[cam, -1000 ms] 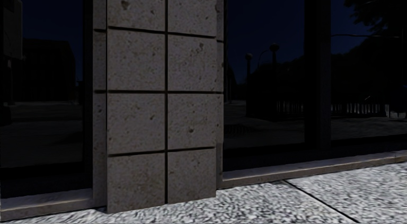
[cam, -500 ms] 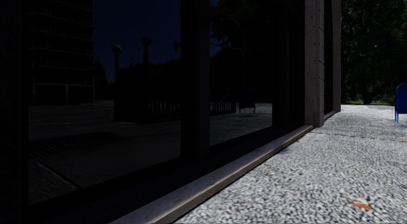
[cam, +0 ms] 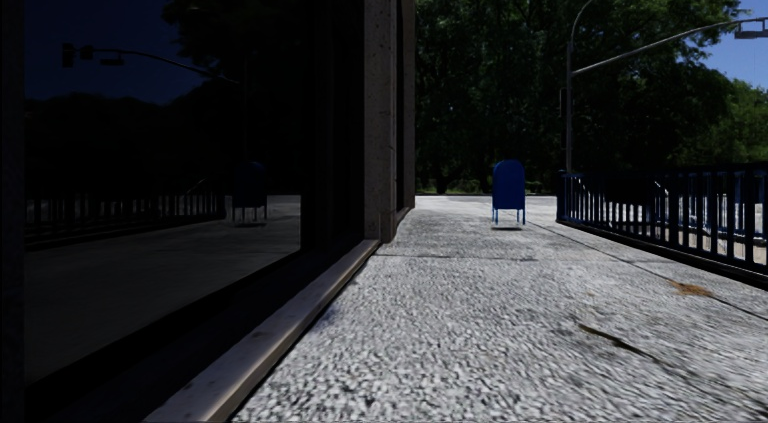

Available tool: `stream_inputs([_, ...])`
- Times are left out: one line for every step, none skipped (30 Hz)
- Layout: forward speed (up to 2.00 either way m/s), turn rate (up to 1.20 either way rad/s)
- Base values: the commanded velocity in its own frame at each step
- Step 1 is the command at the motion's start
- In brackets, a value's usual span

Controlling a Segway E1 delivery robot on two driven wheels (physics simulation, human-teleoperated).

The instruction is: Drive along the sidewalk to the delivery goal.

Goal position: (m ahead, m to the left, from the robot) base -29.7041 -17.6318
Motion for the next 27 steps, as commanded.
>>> stream_inputs([1.86,0.0])
stream_inputs([1.86,0.0])
stream_inputs([1.86,0.0])
stream_inputs([1.86,0.0])
stream_inputs([1.86,0.0])
stream_inputs([1.86,0.0])
stream_inputs([2.0,0.0])
stream_inputs([2.0,0.0])
stream_inputs([2.0,0.0])
stream_inputs([2.0,0.0])
stream_inputs([2.0,0.0])
stream_inputs([2.0,0.0])
stream_inputs([2.0,0.0])
stream_inputs([2.0,0.0])
stream_inputs([2.0,0.0])
stream_inputs([2.0,0.0])
stream_inputs([2.0,-0.44])
stream_inputs([2.0,-0.56])
stream_inputs([2.0,-0.62])
stream_inputs([2.0,-0.62])
stream_inputs([2.0,-0.66])
stream_inputs([2.0,-0.67])
stream_inputs([2.0,-0.67])
stream_inputs([2.0,-0.67])
stream_inputs([2.0,-0.67])
stream_inputs([2.0,-0.67])
stream_inputs([2.0,-0.67])
